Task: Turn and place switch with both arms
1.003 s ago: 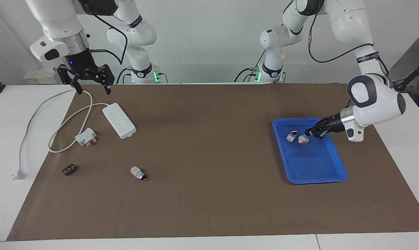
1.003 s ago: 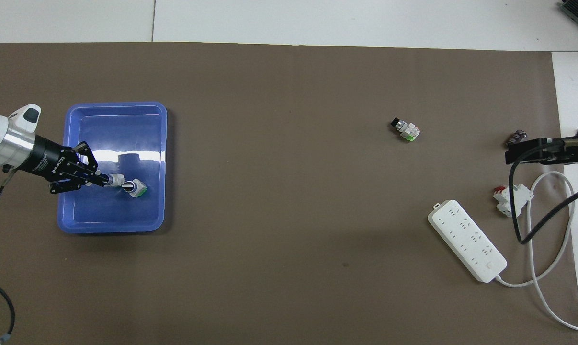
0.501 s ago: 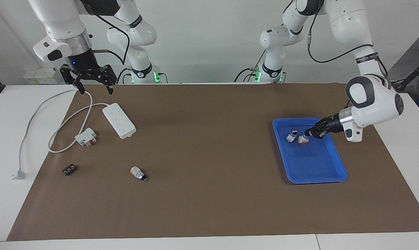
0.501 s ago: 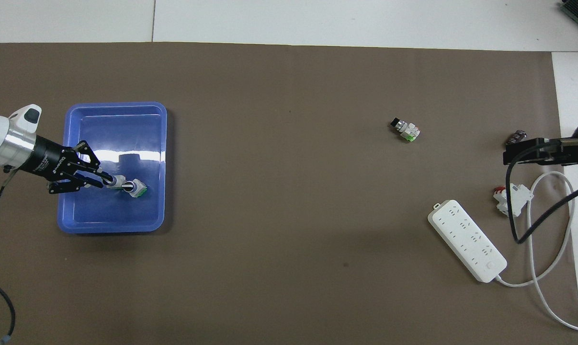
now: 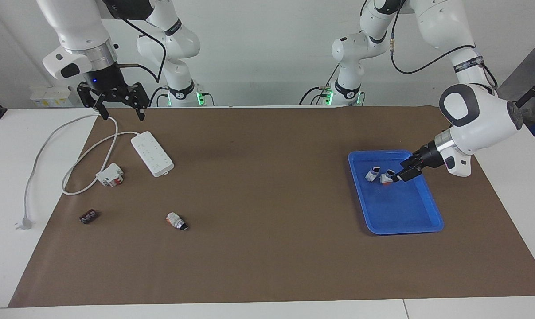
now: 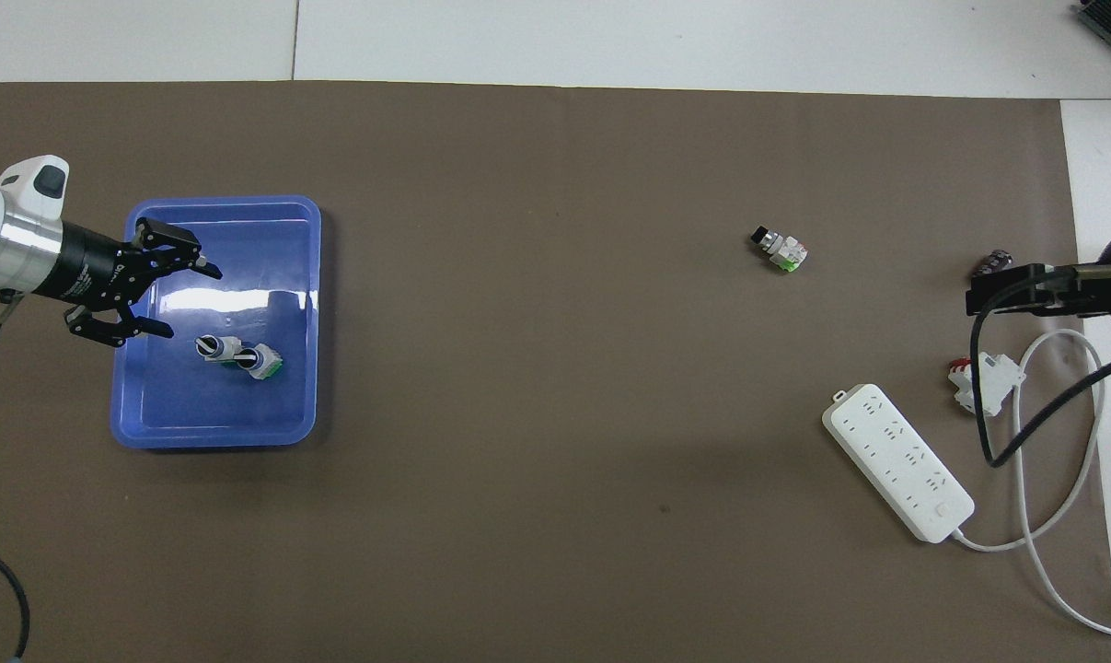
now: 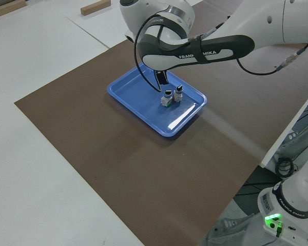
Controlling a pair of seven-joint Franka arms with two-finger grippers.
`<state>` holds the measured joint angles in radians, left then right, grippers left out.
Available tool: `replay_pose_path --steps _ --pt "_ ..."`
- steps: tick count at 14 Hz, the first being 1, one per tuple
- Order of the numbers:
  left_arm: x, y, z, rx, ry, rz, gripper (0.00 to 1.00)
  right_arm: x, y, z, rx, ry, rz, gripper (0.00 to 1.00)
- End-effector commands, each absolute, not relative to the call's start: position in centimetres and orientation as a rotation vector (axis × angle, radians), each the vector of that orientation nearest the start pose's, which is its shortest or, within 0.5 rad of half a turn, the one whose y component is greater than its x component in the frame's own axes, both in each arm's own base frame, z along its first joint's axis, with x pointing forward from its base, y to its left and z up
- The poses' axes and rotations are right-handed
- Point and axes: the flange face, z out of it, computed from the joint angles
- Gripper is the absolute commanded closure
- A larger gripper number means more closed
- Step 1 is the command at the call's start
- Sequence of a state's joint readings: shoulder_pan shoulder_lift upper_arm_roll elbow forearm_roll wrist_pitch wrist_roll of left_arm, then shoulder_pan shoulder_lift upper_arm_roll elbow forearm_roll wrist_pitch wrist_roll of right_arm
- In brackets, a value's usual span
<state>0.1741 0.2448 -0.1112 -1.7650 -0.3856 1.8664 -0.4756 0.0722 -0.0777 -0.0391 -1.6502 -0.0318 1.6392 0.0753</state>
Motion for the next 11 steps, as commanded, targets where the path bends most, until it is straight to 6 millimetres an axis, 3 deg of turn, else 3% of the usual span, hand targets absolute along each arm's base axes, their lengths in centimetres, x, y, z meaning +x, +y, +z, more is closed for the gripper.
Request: replay_pose_path --steps 1,6,8,11 --pt "61.4 -2.8 44.7 -3.325 -1.002 0.211 0.00 53.7 1.2 63.6 -3.170 0.137 -0.143 0.00" --pt "60.2 -8.7 46.6 -3.228 -0.557 0.063 0.00 53.7 0.6 63.6 -3.166 0.237 -0.138 0.00" --pt "59.9 -9.5 47.1 -3.208 -0.409 0.027 0.00 53.5 0.4 63.6 -3.165 0.250 -0.121 0.00" --pt "58.9 -8.8 49.4 -3.228 -0.156 -0.032 0.02 53.6 0.3 63.6 -3.161 0.255 -0.130 0.00"
